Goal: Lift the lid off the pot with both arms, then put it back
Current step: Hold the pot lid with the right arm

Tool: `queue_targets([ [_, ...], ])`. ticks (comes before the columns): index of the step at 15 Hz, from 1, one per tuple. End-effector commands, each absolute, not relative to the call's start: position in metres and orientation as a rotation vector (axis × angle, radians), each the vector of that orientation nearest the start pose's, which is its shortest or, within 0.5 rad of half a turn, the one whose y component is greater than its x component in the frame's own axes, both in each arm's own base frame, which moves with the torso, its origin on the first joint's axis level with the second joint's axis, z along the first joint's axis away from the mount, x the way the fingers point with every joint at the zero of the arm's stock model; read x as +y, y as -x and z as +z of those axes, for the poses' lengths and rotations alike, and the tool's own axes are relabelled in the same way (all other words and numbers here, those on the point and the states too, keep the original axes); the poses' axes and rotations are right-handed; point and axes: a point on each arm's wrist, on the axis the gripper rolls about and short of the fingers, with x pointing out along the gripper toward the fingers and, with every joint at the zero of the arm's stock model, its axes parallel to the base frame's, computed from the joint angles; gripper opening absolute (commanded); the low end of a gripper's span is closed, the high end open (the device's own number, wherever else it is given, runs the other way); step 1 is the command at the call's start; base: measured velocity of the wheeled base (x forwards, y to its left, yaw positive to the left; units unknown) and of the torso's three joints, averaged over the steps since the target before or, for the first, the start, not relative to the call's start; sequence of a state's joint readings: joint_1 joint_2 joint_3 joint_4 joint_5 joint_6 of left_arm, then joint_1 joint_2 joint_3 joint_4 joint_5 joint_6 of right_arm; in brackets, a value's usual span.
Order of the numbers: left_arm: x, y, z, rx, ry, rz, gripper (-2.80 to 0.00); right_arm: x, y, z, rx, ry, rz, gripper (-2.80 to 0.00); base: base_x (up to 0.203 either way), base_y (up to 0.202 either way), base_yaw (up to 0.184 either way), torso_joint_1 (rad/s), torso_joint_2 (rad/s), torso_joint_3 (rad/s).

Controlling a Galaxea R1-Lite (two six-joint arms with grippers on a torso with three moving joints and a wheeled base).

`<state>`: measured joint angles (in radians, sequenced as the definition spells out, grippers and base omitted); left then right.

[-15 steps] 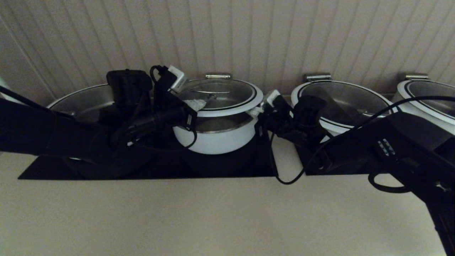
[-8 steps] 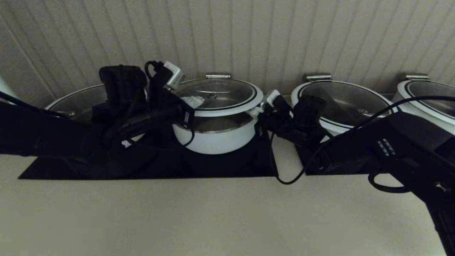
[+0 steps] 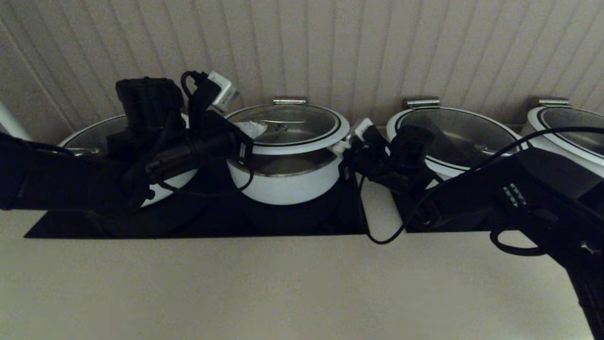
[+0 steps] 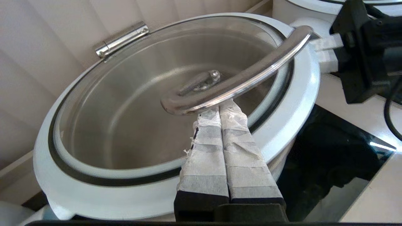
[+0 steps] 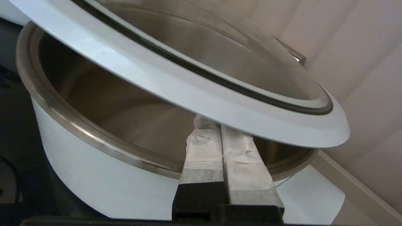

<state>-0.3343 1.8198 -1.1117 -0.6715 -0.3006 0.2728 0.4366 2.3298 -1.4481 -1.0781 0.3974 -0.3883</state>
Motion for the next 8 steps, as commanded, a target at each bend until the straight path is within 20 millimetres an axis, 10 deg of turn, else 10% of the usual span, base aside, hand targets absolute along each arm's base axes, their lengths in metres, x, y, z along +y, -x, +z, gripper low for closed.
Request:
queue_targets([
  [1,-0.121,-0.327,0.231,-0.049,-0.266,-0.638,-2.80,0.208,-0.426,0.153,-0.375,0.364,0.778,-2.80,0.000,0.000,0.000,0.000,0.00,0.000],
  [8,-0.116,-0.316,0.238,-0.064,-0.264,-0.635,-2.80,0.207,-0.426,0.154,-0.376,0.364,0.776,-2.80,0.000,0.000,0.000,0.000,0.00,0.000],
])
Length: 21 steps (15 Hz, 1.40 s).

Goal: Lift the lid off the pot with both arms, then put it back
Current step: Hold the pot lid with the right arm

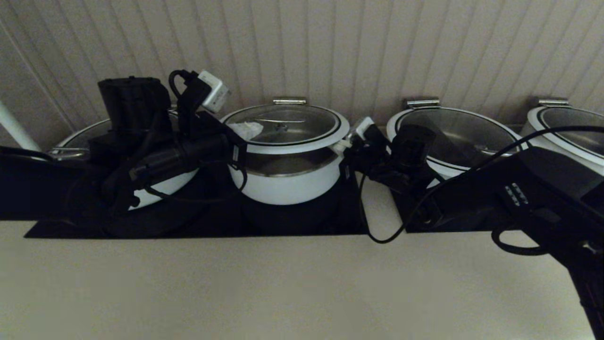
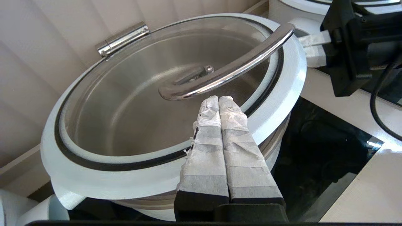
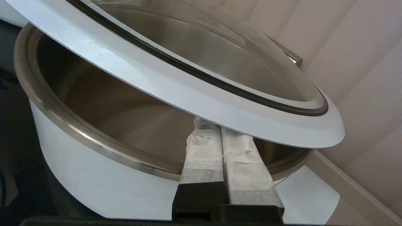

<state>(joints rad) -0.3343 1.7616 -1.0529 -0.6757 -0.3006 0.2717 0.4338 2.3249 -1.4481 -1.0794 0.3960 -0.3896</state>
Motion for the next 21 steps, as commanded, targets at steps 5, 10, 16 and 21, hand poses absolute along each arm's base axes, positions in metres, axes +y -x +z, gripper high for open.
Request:
queue_targets([
  [5,-0.106,-0.314,0.240,-0.065,-0.265,-0.606,-2.80,0.206,-0.427,0.153,-0.373,0.365,0.774,-2.80,0.000,0.000,0.000,0.000,0.00,0.000],
  [10,-0.095,-0.311,0.241,-0.058,-0.265,-0.578,-2.80,0.205,-0.428,0.152,-0.371,0.366,0.772,-2.80,0.000,0.000,0.000,0.000,0.00,0.000],
  [16,-0.085,-0.304,0.239,-0.040,-0.265,-0.555,-2.80,0.201,-0.431,0.154,-0.378,0.367,0.760,-2.80,0.000,0.000,0.000,0.000,0.00,0.000],
  [21,-0.080,-0.291,0.238,-0.016,-0.264,-0.552,-2.80,0.200,-0.435,0.159,-0.397,0.367,0.751,-2.80,0.000,0.000,0.000,0.000,0.00,0.000],
])
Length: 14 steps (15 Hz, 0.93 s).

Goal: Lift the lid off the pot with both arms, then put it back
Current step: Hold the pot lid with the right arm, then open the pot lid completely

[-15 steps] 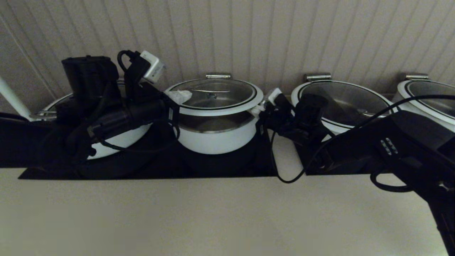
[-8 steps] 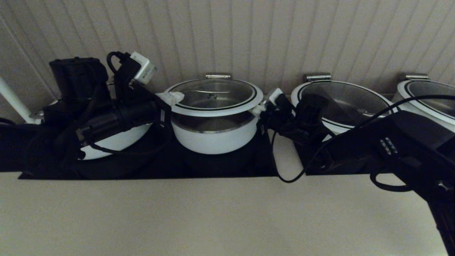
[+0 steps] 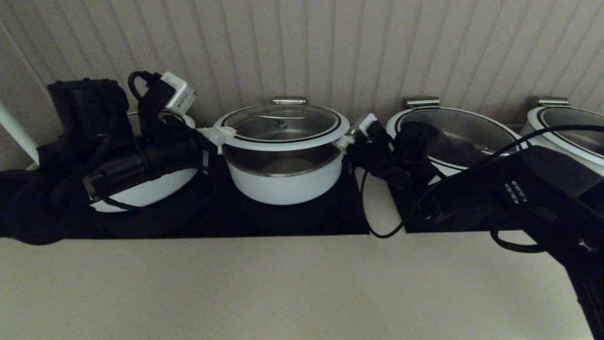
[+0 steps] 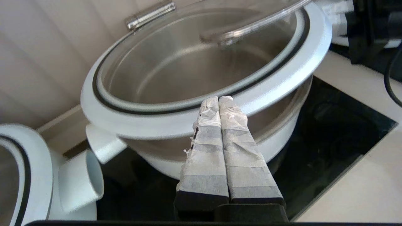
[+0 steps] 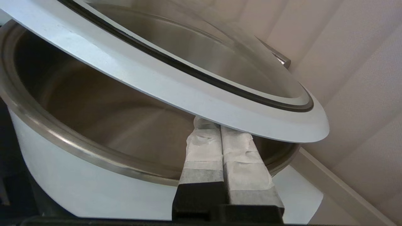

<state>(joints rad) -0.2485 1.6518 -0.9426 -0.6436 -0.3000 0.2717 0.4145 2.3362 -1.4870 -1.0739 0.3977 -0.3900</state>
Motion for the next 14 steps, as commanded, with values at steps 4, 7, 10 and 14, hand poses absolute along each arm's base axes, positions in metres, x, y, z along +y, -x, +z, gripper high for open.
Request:
queue_targets([
  [4,-0.071,-0.285,0.245,-0.035,-0.265,-0.524,-2.80,0.199,-0.435,0.158,-0.395,0.368,0.750,-2.80,0.000,0.000,0.000,0.000,0.00,0.000],
  [7,-0.065,-0.276,0.249,-0.048,-0.266,-0.509,-2.80,0.199,-0.435,0.157,-0.393,0.368,0.750,-2.80,0.000,0.000,0.000,0.000,0.00,0.000],
  [10,-0.059,-0.256,0.245,-0.035,-0.263,-0.504,-2.80,0.197,-0.437,0.156,-0.392,0.369,0.745,-2.80,0.000,0.000,0.000,0.000,0.00,0.000],
  [14,-0.053,-0.226,0.229,0.010,-0.258,-0.503,-2.80,0.197,-0.440,0.162,-0.400,0.369,0.741,-2.80,0.000,0.000,0.000,0.000,0.00,0.000],
])
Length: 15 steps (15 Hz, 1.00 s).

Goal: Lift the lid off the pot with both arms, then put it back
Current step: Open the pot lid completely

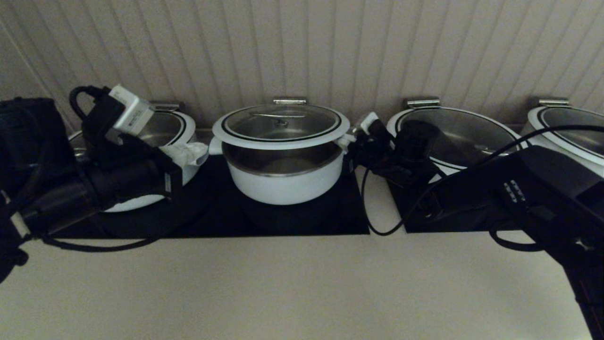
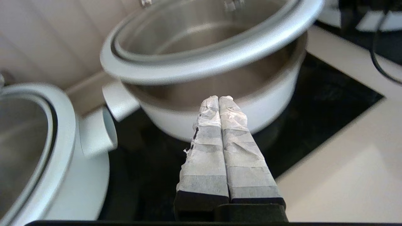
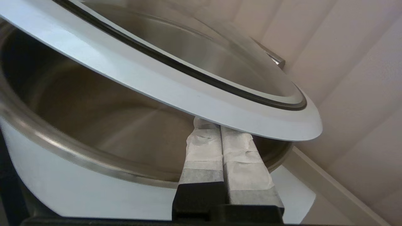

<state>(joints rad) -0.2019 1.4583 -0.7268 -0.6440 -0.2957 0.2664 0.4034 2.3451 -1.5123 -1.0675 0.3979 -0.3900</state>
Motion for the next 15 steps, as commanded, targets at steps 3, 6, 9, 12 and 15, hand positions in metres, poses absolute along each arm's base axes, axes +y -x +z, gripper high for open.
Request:
queue_targets([
  [3,-0.049,-0.207,0.216,0.045,-0.257,-0.484,-2.80,0.200,-0.446,0.175,-0.426,0.368,0.735,-2.80,0.000,0.000,0.000,0.000,0.00,0.000],
  [6,-0.047,-0.199,0.206,0.073,-0.256,-0.487,-2.80,0.201,-0.449,0.178,-0.424,0.369,0.735,-2.80,0.000,0.000,0.000,0.000,0.00,0.000],
  [9,-0.051,-0.200,0.200,0.095,-0.252,-0.506,-2.80,0.202,-0.448,0.179,-0.426,0.368,0.736,-2.80,0.000,0.000,0.000,0.000,0.00,0.000],
  [12,-0.061,-0.213,0.194,0.082,-0.251,-0.534,-2.80,0.201,-0.447,0.182,-0.432,0.368,0.734,-2.80,0.000,0.000,0.000,0.000,0.00,0.000],
  [15,-0.074,-0.235,0.187,0.054,-0.259,-0.502,-2.80,0.200,-0.447,0.183,-0.435,0.368,0.732,-2.80,0.000,0.000,0.000,0.000,0.00,0.000],
])
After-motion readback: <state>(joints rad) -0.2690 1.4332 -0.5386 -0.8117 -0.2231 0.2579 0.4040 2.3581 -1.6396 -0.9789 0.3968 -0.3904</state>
